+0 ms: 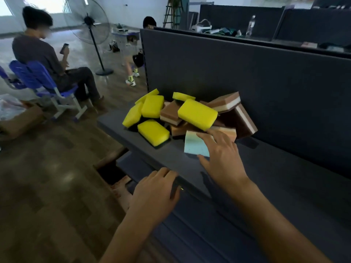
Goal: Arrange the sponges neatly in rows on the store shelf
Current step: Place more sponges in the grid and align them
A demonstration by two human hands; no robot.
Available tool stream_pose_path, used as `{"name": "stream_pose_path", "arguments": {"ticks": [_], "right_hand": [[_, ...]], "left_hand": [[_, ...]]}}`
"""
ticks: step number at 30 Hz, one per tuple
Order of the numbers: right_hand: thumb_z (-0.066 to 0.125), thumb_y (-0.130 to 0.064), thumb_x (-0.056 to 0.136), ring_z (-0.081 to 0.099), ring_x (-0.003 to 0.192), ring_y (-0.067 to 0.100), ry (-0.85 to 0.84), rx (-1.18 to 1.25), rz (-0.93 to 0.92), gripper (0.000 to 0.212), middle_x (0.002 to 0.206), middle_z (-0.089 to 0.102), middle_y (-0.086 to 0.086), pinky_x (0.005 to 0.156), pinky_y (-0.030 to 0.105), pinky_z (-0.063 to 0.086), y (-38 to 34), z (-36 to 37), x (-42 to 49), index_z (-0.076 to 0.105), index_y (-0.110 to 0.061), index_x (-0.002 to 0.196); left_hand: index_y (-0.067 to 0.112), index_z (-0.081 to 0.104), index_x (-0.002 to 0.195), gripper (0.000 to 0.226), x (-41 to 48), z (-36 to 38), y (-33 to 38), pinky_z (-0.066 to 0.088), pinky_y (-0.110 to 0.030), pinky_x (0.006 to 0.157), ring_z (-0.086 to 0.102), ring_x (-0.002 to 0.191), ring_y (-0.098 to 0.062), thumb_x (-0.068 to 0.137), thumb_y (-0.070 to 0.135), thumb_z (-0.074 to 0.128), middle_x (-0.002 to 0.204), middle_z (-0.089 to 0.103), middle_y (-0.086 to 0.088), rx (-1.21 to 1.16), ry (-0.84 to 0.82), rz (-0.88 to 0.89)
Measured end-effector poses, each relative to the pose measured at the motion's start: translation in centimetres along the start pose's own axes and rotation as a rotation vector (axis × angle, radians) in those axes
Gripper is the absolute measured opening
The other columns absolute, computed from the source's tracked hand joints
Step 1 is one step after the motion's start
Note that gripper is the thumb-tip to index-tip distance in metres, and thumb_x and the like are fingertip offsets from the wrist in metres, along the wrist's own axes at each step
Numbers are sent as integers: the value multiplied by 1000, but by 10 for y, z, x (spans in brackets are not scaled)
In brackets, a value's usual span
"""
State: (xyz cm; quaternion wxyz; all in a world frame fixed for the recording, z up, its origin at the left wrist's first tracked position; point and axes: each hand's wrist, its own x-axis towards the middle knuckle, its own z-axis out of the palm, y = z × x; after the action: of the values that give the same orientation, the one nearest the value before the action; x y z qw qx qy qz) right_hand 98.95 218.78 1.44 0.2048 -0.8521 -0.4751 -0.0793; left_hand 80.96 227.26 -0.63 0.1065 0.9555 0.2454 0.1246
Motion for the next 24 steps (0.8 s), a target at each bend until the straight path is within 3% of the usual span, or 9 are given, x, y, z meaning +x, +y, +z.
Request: {"name": "stream_pose_path", "arguments": {"ticks": [5,10,13,20,24], "right_hand": [[80,-28,77,48,109,35,-19,-93,45,56,131,54,4,90,51,46,4,10,16,58,-26,129],[70,-34,84,43,115,29,-31,-54,68,52,128,51,0,93,43,40,21,-8,16,51,-29,132],[65,-35,86,47,115,24,-103,33,84,56,128,46,0,92,42,46,29,-22,4,45,-29,138],[58,-38,87,49,104,12,-143,51,161,48,123,42,-10,80,29,47,40,-37,-15,45,-33,133],[51,-40,81,49,100,13,-94,49,213,48,118,49,-10,80,28,41,35,-31,-12,50,-32,129]], "left_hand": [[29,54,123,32,27,4,-10,48,-25,80,56,105,-10,95,44,49,118,55,11,-34,11,29],[22,56,126,36,57,8,-6,51,-31,82,55,111,-15,93,37,56,123,56,6,-51,84,22],[18,52,127,41,76,13,-2,52,-39,86,52,119,-23,89,29,64,131,51,-2,-62,160,43],[14,33,147,79,123,7,2,40,-48,107,23,144,-32,81,25,75,155,25,-11,-53,260,162],[17,13,155,90,162,2,-3,16,-46,120,-2,150,-31,87,26,70,163,6,-10,78,169,329]]}}
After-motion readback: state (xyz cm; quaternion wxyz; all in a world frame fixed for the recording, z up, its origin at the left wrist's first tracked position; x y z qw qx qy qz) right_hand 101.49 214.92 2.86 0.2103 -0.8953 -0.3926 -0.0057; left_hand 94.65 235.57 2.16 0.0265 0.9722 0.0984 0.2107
